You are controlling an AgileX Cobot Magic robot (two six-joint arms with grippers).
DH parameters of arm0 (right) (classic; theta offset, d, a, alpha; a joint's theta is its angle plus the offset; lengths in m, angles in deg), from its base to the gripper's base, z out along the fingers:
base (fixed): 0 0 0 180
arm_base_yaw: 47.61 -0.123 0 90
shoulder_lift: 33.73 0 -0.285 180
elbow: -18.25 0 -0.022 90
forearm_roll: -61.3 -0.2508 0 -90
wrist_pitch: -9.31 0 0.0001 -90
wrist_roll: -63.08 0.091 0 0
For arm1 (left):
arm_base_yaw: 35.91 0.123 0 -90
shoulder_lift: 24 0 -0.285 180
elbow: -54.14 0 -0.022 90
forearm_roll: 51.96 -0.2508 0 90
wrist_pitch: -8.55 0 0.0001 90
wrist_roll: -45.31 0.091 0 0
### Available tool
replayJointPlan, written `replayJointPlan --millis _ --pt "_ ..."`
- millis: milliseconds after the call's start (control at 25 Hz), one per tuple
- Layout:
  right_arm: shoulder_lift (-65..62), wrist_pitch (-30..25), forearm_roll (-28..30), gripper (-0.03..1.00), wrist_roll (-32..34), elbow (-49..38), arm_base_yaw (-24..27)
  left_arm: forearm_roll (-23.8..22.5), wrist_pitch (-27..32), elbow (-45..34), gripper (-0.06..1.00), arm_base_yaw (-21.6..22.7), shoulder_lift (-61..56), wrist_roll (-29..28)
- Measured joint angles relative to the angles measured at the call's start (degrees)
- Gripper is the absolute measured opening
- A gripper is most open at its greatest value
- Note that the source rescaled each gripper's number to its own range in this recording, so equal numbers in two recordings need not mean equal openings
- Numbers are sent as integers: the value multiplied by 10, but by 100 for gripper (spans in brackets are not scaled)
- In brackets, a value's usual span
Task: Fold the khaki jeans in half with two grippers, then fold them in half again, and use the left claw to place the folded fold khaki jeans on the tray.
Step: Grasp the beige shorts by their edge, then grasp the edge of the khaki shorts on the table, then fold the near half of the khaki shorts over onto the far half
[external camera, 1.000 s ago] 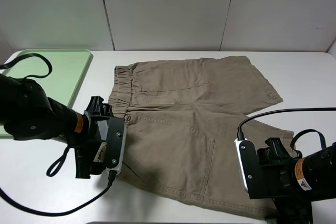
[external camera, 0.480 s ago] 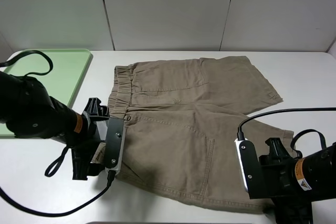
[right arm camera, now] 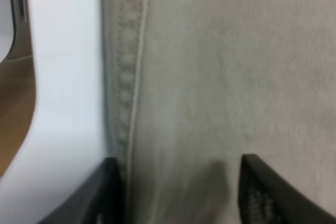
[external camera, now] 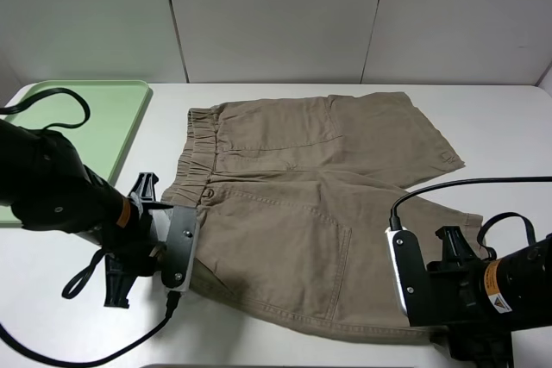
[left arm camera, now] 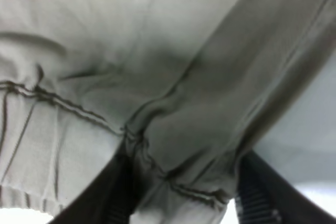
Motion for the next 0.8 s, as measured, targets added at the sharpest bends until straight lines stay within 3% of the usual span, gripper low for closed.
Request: replayJointPlan --millis 200,400,800 --pt "0 2 4 28 1 0 0 -8 -5 0 12 0 4 1" --pt "0 -1 22 2 2 1 0 -8 -2 0 12 0 -1 2" --pt "-55 -51 33 0 38 27 0 -5 42 -7 12 -1 -86 -5"
